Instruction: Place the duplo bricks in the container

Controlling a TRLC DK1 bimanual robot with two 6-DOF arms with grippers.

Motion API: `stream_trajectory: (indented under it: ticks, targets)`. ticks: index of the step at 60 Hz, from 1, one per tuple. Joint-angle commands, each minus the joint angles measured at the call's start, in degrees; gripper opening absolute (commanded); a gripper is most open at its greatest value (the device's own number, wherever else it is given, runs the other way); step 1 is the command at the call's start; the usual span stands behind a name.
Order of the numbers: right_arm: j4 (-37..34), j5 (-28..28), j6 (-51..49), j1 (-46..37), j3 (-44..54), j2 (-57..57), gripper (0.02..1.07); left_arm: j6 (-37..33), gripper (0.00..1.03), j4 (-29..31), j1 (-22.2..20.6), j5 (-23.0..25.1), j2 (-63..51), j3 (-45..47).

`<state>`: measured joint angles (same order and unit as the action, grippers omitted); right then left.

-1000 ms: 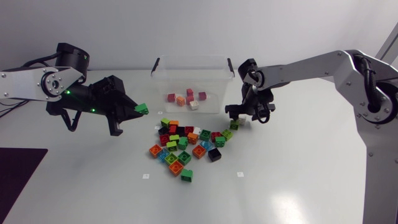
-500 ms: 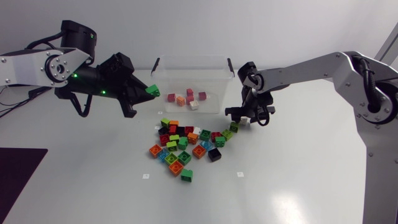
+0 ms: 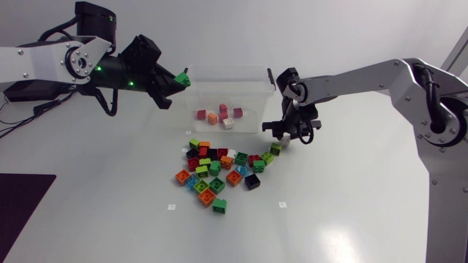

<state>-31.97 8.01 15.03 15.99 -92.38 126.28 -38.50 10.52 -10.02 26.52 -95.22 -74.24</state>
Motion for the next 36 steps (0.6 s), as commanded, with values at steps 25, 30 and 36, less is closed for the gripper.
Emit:
stream_trajectory:
  ticks: [25,30,36]
  targets:
    - [-0.99,0.69,-0.17,-2.28,3.08,-4.9,0.29,8.18,0.23,-2.35,-2.81,-3.94,-9.99,-11.81]
    - [-1.26,0.6,-0.96,-2.54,3.78,-7.89,0.28,8.97,0.23,-2.35,-2.99,-4.73,-12.27,-14.01]
    - [-1.7,0.34,-1.49,-2.63,3.78,-10.97,0.26,9.76,0.24,-2.35,-3.51,-5.78,-14.73,-16.38]
